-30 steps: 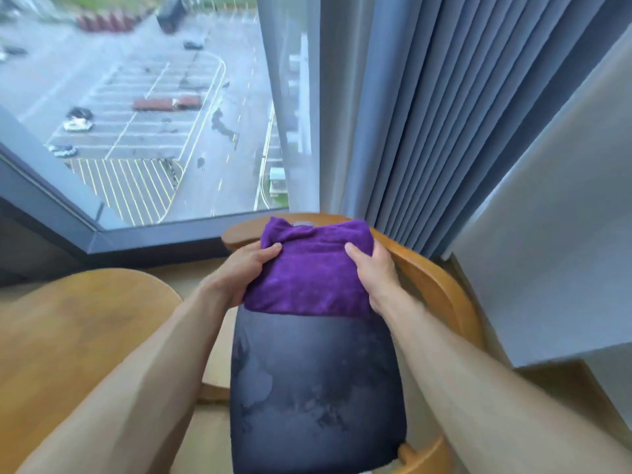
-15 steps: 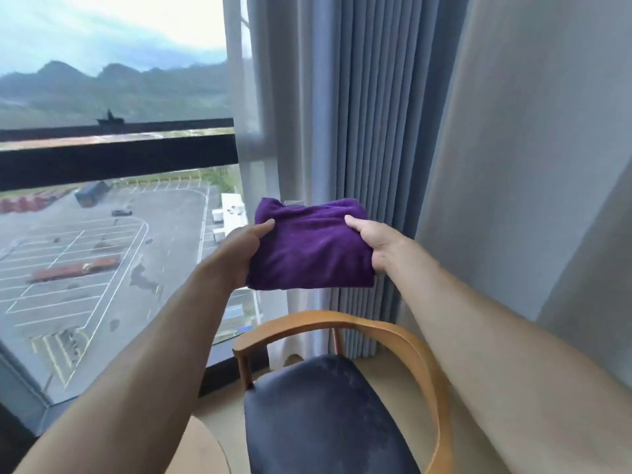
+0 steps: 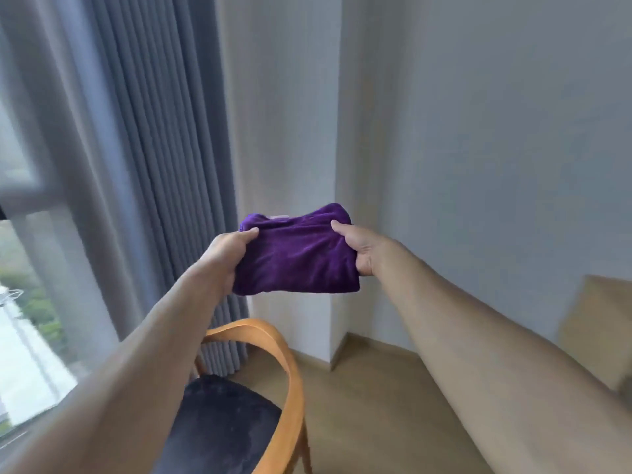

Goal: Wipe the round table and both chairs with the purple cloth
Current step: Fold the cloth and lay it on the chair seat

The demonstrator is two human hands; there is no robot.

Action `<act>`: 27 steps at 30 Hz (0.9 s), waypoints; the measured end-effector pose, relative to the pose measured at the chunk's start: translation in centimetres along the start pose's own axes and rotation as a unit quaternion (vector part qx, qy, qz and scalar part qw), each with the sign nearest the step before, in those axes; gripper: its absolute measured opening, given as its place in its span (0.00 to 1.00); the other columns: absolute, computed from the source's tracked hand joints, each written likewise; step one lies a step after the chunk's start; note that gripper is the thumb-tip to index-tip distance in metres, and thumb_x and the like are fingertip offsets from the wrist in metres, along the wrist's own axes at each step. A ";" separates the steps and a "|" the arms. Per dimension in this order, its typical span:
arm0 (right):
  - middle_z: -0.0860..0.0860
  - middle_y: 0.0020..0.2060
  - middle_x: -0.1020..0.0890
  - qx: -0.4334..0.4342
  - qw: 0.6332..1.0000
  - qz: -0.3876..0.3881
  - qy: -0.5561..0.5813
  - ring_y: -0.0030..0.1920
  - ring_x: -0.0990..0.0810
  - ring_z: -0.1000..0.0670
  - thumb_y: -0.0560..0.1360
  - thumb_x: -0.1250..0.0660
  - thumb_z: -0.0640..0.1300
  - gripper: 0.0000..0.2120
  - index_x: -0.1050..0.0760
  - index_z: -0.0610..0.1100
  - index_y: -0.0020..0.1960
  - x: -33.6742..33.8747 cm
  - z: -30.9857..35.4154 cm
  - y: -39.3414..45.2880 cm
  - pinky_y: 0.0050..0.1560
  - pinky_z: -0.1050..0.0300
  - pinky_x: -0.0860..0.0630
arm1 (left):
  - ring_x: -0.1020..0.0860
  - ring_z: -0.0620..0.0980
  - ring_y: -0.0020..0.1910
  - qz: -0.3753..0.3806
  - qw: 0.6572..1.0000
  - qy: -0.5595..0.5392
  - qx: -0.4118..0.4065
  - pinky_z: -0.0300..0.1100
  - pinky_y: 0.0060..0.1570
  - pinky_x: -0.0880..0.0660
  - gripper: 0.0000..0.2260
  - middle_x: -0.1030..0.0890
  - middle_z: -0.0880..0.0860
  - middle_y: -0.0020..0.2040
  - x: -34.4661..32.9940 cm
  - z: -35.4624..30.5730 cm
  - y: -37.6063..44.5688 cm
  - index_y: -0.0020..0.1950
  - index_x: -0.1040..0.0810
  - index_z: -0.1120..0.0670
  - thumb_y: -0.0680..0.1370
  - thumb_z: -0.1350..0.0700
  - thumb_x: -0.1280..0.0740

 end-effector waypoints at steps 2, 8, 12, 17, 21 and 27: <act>0.43 0.50 0.16 0.014 0.998 -0.054 0.018 0.45 0.17 0.45 0.81 0.36 0.51 0.15 0.24 0.41 0.61 7.0 0.9 -4.7 0.43 0.49 0.20 | 0.16 0.57 0.38 0.052 0.999 0.014 0.002 0.51 0.40 0.18 0.11 0.16 0.58 0.45 -6.4 0.2 -2.6 0.55 0.20 0.60 0.79 0.53 0.30; 0.43 0.48 0.16 0.048 0.968 -0.235 0.067 0.44 0.16 0.45 0.81 0.34 0.47 0.11 0.22 0.40 0.57 28.1 0.6 -24.3 0.42 0.49 0.19 | 0.19 0.56 0.37 0.232 0.972 0.048 0.014 0.47 0.32 0.20 0.09 0.18 0.58 0.44 -26.4 2.6 -17.4 0.53 0.22 0.60 0.81 0.55 0.32; 0.44 0.41 0.16 0.060 0.927 -0.355 0.104 0.37 0.16 0.46 0.80 0.33 0.45 0.08 0.22 0.40 0.52 38.8 -1.6 -39.9 0.33 0.52 0.19 | 0.19 0.56 0.37 0.355 0.932 0.070 0.030 0.47 0.36 0.22 0.08 0.18 0.58 0.43 -37.9 5.7 -29.9 0.53 0.22 0.61 0.82 0.56 0.35; 0.44 0.43 0.16 0.070 0.867 -0.478 0.121 0.38 0.17 0.46 0.80 0.32 0.46 0.09 0.21 0.40 0.53 48.5 -3.8 -57.1 0.36 0.52 0.19 | 0.19 0.55 0.39 0.491 0.865 0.087 0.053 0.46 0.37 0.23 0.07 0.18 0.58 0.45 -48.8 8.9 -44.7 0.53 0.24 0.58 0.83 0.55 0.37; 0.44 0.43 0.15 0.062 0.820 -0.553 0.136 0.37 0.16 0.46 0.79 0.31 0.48 0.11 0.21 0.41 0.54 53.6 -5.8 -67.5 0.35 0.52 0.19 | 0.18 0.55 0.41 0.590 0.798 0.091 0.085 0.47 0.37 0.21 0.12 0.18 0.57 0.47 -55.6 11.5 -54.3 0.58 0.24 0.56 0.84 0.48 0.39; 0.43 0.45 0.15 0.065 0.771 -0.615 0.152 0.42 0.16 0.45 0.79 0.32 0.49 0.12 0.22 0.40 0.55 61.0 -8.1 -76.0 0.43 0.48 0.19 | 0.18 0.53 0.33 0.659 0.735 0.098 0.126 0.45 0.36 0.21 0.13 0.16 0.55 0.34 -64.7 15.4 -62.9 0.54 0.23 0.55 0.83 0.46 0.38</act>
Point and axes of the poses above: each hand's wrist, its own y-axis towards the middle knuckle, its own x-axis out of the back of the hand, z = x × y, the point moved 9 cm from there along y, towards the middle knuckle
